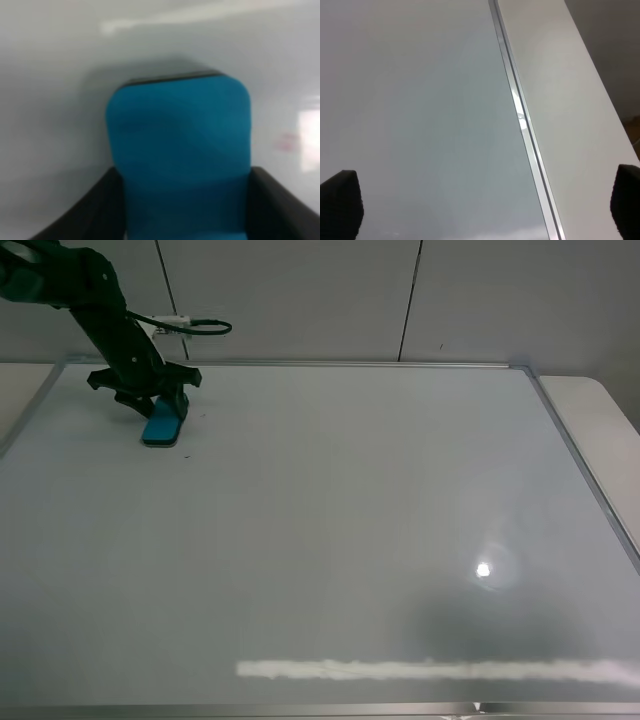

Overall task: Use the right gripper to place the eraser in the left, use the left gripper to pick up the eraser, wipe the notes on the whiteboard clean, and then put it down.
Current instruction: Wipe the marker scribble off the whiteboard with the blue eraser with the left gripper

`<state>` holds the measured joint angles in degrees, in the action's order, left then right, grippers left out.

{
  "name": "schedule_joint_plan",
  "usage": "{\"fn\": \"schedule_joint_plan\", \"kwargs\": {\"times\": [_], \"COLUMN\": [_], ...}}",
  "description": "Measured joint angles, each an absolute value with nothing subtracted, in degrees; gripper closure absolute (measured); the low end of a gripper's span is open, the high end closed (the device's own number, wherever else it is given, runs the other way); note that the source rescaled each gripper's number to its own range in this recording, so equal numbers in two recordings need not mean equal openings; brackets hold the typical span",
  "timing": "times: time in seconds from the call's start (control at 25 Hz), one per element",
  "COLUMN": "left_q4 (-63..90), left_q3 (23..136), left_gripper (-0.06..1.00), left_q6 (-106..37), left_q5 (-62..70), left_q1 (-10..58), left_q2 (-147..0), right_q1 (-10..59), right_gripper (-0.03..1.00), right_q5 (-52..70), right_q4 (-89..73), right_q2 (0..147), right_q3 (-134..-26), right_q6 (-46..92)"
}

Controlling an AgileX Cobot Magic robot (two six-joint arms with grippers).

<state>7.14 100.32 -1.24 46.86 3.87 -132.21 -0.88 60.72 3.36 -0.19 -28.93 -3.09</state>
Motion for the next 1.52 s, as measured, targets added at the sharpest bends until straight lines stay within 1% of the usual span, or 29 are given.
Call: {"fn": "schedule_joint_plan", "kwargs": {"times": [0.08, 0.2, 0.44, 0.56, 0.68, 0.92, 0.96, 1.0, 1.16, 1.28, 1.52], "left_q4": [7.61, 7.55, 6.88, 6.18, 8.80, 15.33, 15.59, 15.75, 16.36, 16.42, 14.86], "left_q3": [100.76, 100.88, 100.88, 100.99, 100.99, 102.00, 102.71, 104.26, 107.70, 108.39, 108.99], "left_gripper": [0.93, 0.93, 0.93, 0.93, 0.93, 0.93, 0.93, 0.93, 0.93, 0.93, 0.93], "left_q6": [-0.87, -0.44, -0.39, 0.00, 0.00, -0.37, -0.37, -0.37, 0.00, 0.00, 0.00], "left_q5": [47.21, 48.24, 49.04, 50.00, 50.83, 50.39, 50.14, 49.78, 50.47, 50.96, 53.61], "left_q1": [-0.31, -4.18, -4.29, -2.82, 0.15, 9.65, 10.95, 13.92, 18.78, 20.64, 20.10], "left_q2": [-132.52, -132.58, -132.58, -132.58, -132.58, -133.16, -133.38, -134.12, -135.98, -136.61, -137.16], "right_q1": [-0.88, -0.88, -0.88, -0.88, -0.88, -0.88, -0.88, -0.88, -0.88, -0.88, -0.88], "right_gripper": [-0.03, -0.03, -0.03, -0.03, -0.03, -0.03, -0.03, -0.03, -0.03, -0.03, -0.03], "right_q5": [60.72, 60.72, 60.72, 60.72, 60.72, 60.72, 60.72, 60.72, 60.72, 60.72, 60.72], "right_q4": [3.36, 3.36, 3.36, 3.36, 3.36, 3.36, 3.36, 3.36, 3.36, 3.36, 3.36], "right_q2": [-0.19, -0.19, -0.19, -0.19, -0.19, -0.19, -0.19, -0.19, -0.19, -0.19, -0.19], "right_q3": [-28.93, -28.93, -28.93, -28.93, -28.93, -28.93, -28.93, -28.93, -28.93, -28.93, -28.93], "right_q6": [-3.09, -3.09, -3.09, -3.09, -3.09, -3.09, -3.09, -3.09, -3.09, -3.09, -3.09]}}
